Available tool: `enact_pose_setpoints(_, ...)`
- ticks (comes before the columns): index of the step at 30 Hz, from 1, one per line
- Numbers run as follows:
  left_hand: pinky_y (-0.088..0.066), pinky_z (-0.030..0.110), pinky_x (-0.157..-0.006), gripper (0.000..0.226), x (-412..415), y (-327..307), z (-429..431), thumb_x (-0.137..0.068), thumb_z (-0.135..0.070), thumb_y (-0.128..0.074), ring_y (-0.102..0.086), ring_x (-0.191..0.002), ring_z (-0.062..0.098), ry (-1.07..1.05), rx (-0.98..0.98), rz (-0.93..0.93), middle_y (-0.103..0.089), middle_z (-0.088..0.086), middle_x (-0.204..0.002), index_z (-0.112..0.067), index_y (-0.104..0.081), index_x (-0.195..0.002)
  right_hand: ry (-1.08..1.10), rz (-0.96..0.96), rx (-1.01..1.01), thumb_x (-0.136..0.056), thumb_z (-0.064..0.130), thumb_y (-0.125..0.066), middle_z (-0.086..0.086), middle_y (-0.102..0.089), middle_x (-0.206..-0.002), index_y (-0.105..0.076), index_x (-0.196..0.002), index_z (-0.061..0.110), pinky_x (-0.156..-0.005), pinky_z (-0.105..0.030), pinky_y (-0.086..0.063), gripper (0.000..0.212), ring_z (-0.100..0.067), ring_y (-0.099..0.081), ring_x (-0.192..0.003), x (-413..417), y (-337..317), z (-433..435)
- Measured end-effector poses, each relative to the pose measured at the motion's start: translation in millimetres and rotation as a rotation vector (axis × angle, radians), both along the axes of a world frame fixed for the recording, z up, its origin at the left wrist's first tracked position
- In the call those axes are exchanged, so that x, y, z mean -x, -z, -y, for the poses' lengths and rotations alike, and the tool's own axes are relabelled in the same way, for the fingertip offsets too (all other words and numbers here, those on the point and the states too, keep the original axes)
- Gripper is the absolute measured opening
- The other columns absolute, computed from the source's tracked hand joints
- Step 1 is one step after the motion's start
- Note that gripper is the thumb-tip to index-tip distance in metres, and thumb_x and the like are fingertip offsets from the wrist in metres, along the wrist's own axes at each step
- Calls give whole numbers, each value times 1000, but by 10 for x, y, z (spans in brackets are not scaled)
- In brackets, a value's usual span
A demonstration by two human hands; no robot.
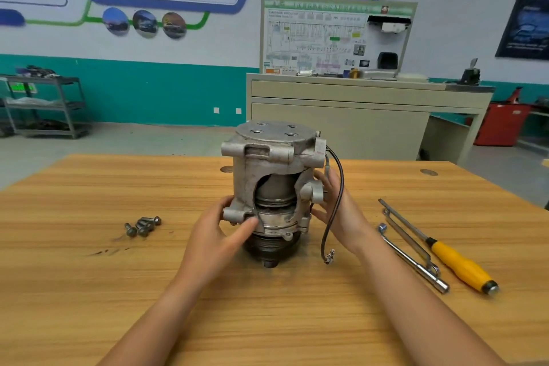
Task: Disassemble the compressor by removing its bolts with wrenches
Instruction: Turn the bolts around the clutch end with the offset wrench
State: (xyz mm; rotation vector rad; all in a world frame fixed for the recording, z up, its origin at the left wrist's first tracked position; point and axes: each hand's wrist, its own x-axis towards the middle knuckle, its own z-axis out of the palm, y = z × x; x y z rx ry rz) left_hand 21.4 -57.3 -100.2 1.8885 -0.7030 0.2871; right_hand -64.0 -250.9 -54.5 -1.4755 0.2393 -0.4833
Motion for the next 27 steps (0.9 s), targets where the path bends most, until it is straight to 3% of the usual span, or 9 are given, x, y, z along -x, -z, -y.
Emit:
enact_pose_setpoints(3, -32, 9, -61, 56, 10, -29, -33, -72, -55, -62, -49, -86, 6, -100, -96, 191, -51, -12, -99, -17, -57, -113, 4, -4, 28, -55, 72, -49, -7, -53, -131, -46, -133, 21, -105, -49, -34, 94, -21, -47, -122, -38, 12, -102)
enact_pose_setpoints(6, -29, 13, -51, 42, 0, -81, -76, -76, -58, -56, -49, -67, 9, -122, -225, 319, -49, -10, -81, -21, -49, -93, 24, 16, 44, -50, 73, -48, -8, -50, -135, -44, -135, 19, -108, -49, -30, 100, -21, -44, -125, 1, -5, -118)
enact_pose_setpoints(10, -28, 13, -47, 34, -94, -158, -128, -83, -52, -56, -48, -58, 8, -87, -358, 405, -46, -13, -70, -20, -46, -88, -21, 48, 130, -57, 75, -44, 0, -45, -139, -43, -132, 31, -108, -47, -29, 87, -16, -39, -129, 55, 36, -154)
enact_pose_setpoints(12, -31, 14, -49, 31, -133, -183, -143, -85, -51, -54, -48, -59, 6, -65, -386, 385, -46, -14, -70, -21, -45, -88, -50, 80, 206, -57, 80, -48, 17, -53, -127, -44, -117, 42, -103, -32, -38, 71, 0, -45, -120, 101, 54, -185)
enact_pose_setpoints(14, -33, 13, -51, 28, -168, -200, -154, -87, -50, -51, -48, -61, 3, -23, -388, 355, -50, -14, -72, -23, -44, -86, -58, 102, 286, -42, 87, -57, 38, -58, -100, -42, -107, 44, -83, -8, -44, 80, 20, -50, -98, 134, 58, -188)
enact_pose_setpoints(15, -33, 14, -52, 27, -186, -210, -163, -87, -49, -51, -49, -62, 1, 1, -385, 343, -51, -13, -72, -23, -45, -85, -66, 113, 307, -38, 84, -61, 41, -58, -93, -40, -106, 45, -74, -3, -43, 81, 24, -50, -91, 148, 50, -195)
enact_pose_setpoints(18, -29, 17, -50, 24, -231, -252, -202, -87, -45, -53, -47, -59, 2, 53, -414, 358, -51, -12, -69, -26, -42, -78, -54, 127, 357, -50, 62, -65, 33, -59, -96, -41, -105, 47, -74, -4, -42, 62, 20, -53, -91, 143, 47, -219)
enact_pose_setpoints(22, -21, 19, -48, 33, -261, -323, -220, -89, -41, -52, -40, -53, 2, 62, -480, 424, -44, -11, -61, -31, -29, -68, 23, 179, 377, -62, 43, -65, 35, -62, -78, -51, -87, 36, -64, 1, -41, 30, 22, -55, -77, 106, 95, -232)
enact_pose_setpoints(27, -19, 20, -47, 35, -267, -355, -215, -87, -52, -44, -37, -49, 3, 65, -497, 440, -40, -11, -56, -30, -27, -65, 30, 180, 379, -57, 55, -60, 35, -63, -88, -53, -96, 42, -67, -1, -42, 41, 16, -57, -86, 67, 111, -209)
